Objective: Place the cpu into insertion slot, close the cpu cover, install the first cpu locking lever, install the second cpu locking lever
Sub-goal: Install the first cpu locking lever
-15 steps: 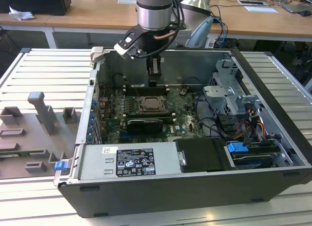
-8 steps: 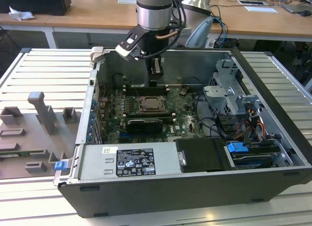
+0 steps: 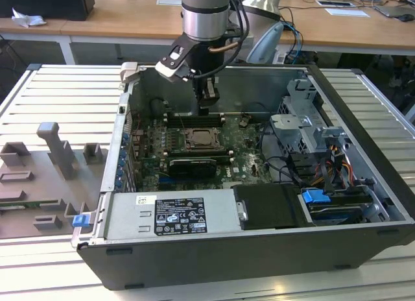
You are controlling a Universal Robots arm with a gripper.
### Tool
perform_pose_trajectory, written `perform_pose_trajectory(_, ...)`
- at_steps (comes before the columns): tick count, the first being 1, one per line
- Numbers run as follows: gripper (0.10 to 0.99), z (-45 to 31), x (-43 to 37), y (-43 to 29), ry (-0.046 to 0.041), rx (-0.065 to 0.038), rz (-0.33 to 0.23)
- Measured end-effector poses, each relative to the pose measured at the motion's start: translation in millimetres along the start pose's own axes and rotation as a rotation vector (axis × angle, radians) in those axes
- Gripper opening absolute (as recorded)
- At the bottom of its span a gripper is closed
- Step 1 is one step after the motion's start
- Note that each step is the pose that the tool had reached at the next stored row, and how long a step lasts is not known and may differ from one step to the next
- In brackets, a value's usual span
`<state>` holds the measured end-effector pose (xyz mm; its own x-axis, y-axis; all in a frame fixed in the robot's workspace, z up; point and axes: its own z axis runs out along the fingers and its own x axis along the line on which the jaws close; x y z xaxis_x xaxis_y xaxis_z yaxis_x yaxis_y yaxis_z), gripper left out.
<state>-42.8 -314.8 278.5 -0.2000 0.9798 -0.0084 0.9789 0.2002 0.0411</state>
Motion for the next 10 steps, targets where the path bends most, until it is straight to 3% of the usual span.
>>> perform_pose_trajectory(10, 0.106, 0.0, 0.0, 0.0, 0.0039, -0.001, -0.078)
